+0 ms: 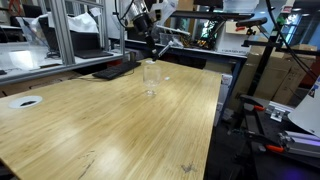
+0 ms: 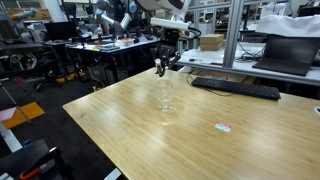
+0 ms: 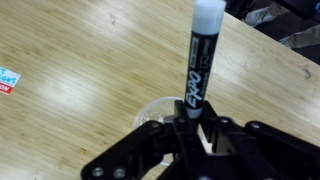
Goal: Put the marker in the glass
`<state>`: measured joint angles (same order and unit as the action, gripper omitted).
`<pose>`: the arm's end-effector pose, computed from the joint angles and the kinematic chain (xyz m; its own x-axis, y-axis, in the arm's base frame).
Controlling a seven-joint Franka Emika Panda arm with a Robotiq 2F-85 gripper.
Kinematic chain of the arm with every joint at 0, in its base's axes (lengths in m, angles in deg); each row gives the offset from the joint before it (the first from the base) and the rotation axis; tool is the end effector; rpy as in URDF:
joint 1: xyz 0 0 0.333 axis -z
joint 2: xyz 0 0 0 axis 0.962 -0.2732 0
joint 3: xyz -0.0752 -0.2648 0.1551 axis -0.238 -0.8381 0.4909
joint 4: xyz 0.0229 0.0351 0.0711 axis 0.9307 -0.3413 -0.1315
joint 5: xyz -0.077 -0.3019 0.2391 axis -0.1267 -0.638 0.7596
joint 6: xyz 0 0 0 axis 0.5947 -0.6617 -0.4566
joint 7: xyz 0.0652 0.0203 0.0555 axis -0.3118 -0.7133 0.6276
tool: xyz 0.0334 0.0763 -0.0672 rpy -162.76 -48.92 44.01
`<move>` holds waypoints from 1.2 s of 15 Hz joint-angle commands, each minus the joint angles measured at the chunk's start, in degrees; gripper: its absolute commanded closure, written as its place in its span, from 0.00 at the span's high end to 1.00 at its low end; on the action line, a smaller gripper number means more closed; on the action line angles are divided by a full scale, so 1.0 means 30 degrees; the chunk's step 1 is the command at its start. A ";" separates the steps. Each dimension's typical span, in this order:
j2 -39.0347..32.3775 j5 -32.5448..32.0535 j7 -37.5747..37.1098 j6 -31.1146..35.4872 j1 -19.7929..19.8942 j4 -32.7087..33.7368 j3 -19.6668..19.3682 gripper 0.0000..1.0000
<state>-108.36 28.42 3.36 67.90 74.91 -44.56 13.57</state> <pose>0.6957 0.0249 0.2767 0.7466 0.4714 -0.4694 0.4264 -0.8807 -0.2063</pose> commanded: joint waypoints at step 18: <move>-0.4837 -0.0320 -0.0137 -0.3894 -0.0563 0.6640 -0.0292 0.57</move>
<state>-121.16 28.10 3.31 58.37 73.52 -28.22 13.30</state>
